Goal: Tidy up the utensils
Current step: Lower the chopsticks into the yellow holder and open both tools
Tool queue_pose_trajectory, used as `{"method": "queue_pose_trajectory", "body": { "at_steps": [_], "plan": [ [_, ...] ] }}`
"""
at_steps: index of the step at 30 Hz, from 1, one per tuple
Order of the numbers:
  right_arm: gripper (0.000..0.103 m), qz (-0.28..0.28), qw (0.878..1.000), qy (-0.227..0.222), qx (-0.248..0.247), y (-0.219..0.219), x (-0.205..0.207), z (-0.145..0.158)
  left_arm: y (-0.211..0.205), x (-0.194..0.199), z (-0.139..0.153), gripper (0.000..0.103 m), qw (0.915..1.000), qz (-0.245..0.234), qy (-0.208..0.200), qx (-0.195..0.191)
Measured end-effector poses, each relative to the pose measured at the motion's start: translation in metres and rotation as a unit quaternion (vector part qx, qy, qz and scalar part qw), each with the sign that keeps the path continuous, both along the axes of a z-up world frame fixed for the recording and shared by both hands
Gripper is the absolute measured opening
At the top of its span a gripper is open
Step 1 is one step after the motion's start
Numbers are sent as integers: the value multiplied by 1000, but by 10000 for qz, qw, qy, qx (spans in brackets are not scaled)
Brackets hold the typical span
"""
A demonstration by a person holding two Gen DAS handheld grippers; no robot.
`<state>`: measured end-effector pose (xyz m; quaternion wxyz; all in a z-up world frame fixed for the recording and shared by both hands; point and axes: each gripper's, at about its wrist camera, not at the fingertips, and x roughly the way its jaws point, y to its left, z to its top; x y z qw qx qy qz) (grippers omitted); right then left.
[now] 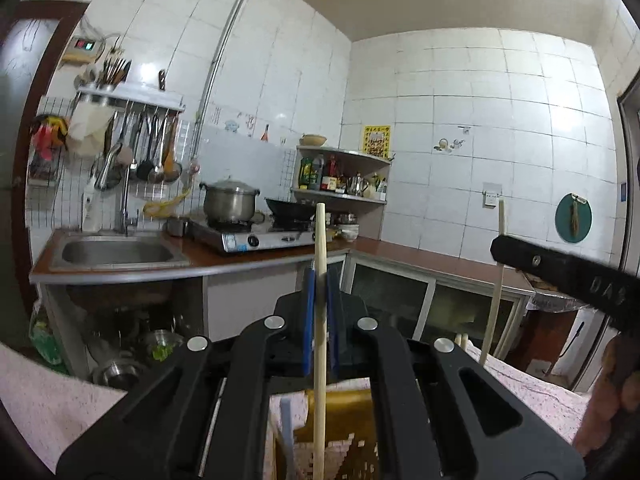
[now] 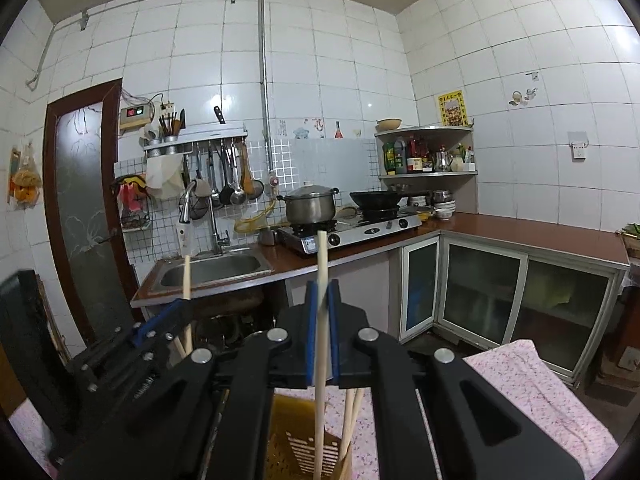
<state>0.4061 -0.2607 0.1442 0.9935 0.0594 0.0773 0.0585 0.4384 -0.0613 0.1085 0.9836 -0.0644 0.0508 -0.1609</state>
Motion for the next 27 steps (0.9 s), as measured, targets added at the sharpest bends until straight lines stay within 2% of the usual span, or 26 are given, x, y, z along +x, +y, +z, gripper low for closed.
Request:
{"method": "queue_pose_trajectory", "body": {
  "at_steps": [5,8,13,15,16,17,18,19,20,25,27],
  "plan": [
    [6,68,9999,101,-13,2,-2,-47,3,-18,-27,5,9999,-15,134,91],
    [6,154,9994,314,77,-1,-2,-70,3,-23,-40,5,9995,-10,270,157],
    [7,240,9984,504,22,0,-5,-85,11,-16,-48,5,9972,35,723,207],
    [7,287,9974,665,10,0,-5,-84,15,-15,-47,16,9954,26,941,174],
    [7,263,9971,712,-47,0,-6,-82,19,-16,-45,32,9938,93,1105,113],
    [13,255,9968,755,-97,0,-8,-81,22,-19,-43,45,9930,153,1173,65],
    [22,257,9961,831,-133,0,-10,-79,26,-23,-39,48,9922,191,1233,24],
    [48,241,9958,872,-135,-1,-14,-77,29,-27,-37,55,9913,193,1304,35],
    [58,186,9960,866,-126,-3,-21,-75,31,-32,-35,64,9900,199,1396,66],
    [59,39,9926,1192,-226,-11,-48,-76,50,-63,-35,88,9840,367,1740,129],
    [61,-44,9902,1374,-236,-14,-59,-82,59,-81,-39,93,9809,473,1879,168]
  ]
}}
